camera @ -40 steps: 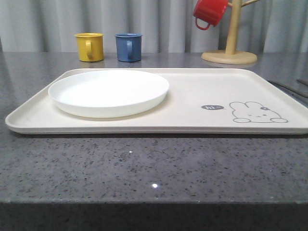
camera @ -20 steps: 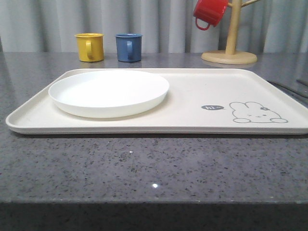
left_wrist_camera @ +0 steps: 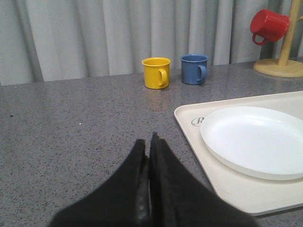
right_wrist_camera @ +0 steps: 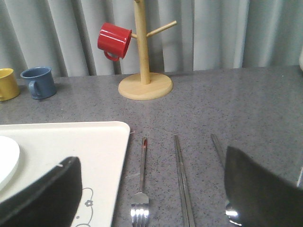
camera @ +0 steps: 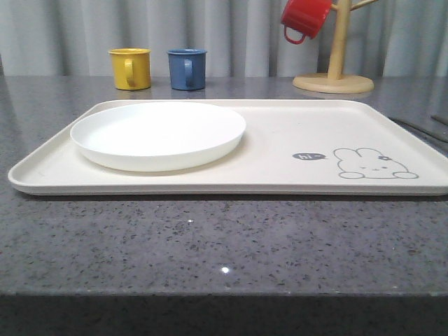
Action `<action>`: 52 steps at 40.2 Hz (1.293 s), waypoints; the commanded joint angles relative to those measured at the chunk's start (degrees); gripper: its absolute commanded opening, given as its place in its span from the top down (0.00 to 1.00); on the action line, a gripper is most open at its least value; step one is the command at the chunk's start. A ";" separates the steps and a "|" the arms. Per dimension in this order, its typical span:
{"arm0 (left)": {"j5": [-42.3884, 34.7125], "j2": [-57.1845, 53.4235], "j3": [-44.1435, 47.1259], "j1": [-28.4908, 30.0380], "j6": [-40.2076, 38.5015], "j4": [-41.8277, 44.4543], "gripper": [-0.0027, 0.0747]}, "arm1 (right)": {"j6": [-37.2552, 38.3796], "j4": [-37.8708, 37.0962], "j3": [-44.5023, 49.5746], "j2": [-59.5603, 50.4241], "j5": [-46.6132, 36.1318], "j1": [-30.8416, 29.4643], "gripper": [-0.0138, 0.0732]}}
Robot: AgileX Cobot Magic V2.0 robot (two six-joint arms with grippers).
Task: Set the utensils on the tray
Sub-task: 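Release the plate and withdraw the left gripper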
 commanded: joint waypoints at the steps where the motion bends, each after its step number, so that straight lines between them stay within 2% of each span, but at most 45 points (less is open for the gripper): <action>1: -4.97 0.55 -1.50 -0.49 -0.26 -0.87 0.99 | -0.35 0.15 -2.05 0.98 -5.11 -0.25 0.11; 18: -4.97 0.55 -1.50 -0.49 -0.26 -0.87 0.99 | -0.35 0.28 -2.05 1.09 -4.64 -0.25 0.11; 23: -4.97 0.55 -1.50 -0.49 -0.26 -0.87 0.99 | -0.35 0.22 -2.85 3.26 -3.31 -0.25 0.16; 28: -4.97 0.55 -1.50 -0.49 -0.26 -0.87 0.99 | -0.62 0.18 -6.67 10.97 0.82 -0.25 0.35; 30: -4.97 0.55 -1.50 -0.49 -0.26 -0.87 0.99 | -1.16 0.18 -8.43 14.44 2.19 -0.25 0.38; 36: -4.97 0.55 -1.50 -0.49 -0.26 -0.87 0.99 | -2.21 0.18 -15.06 25.82 7.95 -0.25 0.39; 46: -4.97 0.55 -1.50 -0.49 -0.26 -0.87 0.99 | -2.21 1.55 -28.27 45.16 22.38 -0.13 0.39; 52: -4.97 0.55 -1.50 -0.49 -0.26 -0.87 0.99 | -2.21 2.14 -35.04 54.78 26.44 1.37 0.39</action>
